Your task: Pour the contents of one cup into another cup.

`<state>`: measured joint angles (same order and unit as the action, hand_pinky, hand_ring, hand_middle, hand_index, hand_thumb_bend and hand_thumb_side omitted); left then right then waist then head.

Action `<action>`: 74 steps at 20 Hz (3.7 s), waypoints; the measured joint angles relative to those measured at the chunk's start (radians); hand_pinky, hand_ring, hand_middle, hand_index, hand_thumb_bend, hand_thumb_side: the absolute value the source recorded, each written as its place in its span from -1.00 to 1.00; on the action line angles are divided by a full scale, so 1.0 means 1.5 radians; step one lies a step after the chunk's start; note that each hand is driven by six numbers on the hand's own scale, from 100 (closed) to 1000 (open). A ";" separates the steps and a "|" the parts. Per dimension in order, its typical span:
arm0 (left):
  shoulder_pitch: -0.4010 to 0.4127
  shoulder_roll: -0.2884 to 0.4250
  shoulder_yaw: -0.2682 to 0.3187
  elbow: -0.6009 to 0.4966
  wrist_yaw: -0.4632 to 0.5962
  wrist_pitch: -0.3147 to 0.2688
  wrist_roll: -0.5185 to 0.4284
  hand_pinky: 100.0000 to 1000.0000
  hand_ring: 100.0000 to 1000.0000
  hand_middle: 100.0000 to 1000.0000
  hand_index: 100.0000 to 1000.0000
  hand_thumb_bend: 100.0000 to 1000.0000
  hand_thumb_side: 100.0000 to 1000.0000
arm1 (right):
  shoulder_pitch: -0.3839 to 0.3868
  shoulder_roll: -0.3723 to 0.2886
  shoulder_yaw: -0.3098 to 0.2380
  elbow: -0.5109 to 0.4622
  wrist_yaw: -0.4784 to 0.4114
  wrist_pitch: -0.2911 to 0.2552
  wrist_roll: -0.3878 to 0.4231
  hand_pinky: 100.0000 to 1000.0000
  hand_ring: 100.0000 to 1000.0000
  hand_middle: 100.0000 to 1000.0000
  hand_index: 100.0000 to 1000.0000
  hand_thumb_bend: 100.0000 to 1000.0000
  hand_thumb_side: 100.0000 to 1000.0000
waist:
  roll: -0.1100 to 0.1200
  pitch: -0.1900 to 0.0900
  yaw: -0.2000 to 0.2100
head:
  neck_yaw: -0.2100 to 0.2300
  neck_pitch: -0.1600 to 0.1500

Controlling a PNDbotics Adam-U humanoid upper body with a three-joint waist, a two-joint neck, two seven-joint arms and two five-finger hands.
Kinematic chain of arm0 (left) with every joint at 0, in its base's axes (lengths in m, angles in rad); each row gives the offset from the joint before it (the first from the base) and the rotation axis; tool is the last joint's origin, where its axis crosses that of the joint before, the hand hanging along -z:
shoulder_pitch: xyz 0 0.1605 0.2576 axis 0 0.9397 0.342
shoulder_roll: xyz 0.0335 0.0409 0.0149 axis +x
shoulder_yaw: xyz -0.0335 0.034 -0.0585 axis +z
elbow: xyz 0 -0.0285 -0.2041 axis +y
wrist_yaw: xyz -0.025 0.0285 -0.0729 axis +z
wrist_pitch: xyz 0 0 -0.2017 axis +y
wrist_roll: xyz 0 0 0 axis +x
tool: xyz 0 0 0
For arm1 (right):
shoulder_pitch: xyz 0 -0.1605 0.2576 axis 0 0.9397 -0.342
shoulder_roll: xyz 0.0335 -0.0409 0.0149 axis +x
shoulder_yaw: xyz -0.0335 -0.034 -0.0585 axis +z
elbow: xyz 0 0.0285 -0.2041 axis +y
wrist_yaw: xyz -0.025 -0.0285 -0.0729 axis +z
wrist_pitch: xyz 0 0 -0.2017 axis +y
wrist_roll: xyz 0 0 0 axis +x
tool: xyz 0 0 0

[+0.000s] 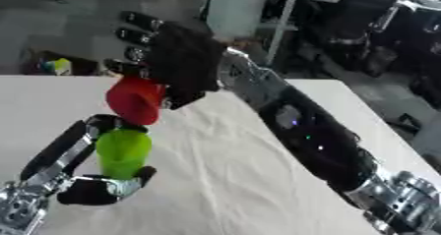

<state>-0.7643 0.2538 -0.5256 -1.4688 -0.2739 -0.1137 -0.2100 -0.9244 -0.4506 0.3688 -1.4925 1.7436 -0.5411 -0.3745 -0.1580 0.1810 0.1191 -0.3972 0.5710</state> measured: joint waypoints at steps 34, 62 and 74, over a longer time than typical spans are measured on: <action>0.014 0.000 0.000 0.047 -0.035 -0.046 0.051 -0.21 -0.32 0.02 0.42 -1.00 -0.64 | 0.003 -0.002 -0.003 -0.001 -0.044 0.006 0.019 0.42 0.14 0.46 0.43 -1.00 0.01 | 0.002 -0.002 0.002 | 0.002 0.000; 0.066 0.002 0.024 0.140 -0.155 -0.159 0.143 0.31 0.20 0.51 0.66 1.00 -0.02 | 0.037 -0.001 -0.034 0.064 -0.180 0.012 0.065 0.29 -0.36 -0.39 0.08 -1.00 -0.17 | 0.005 -0.001 -0.005 | 0.004 0.000; 0.079 0.007 0.024 0.113 -0.134 -0.150 0.125 0.32 0.22 0.52 0.66 1.00 0.10 | 0.101 0.012 -0.090 0.148 -0.679 0.091 0.239 0.10 -0.69 -0.74 -0.28 -0.63 -0.62 | 0.014 -0.001 -0.015 | 0.012 0.000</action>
<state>-0.6462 0.2647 -0.4894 -1.2986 -0.4756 -0.3395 -0.0227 -0.7722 -0.4321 0.2343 -1.2709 0.7257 -0.4044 -0.0162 -0.1375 0.1789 0.0968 -0.3799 0.5703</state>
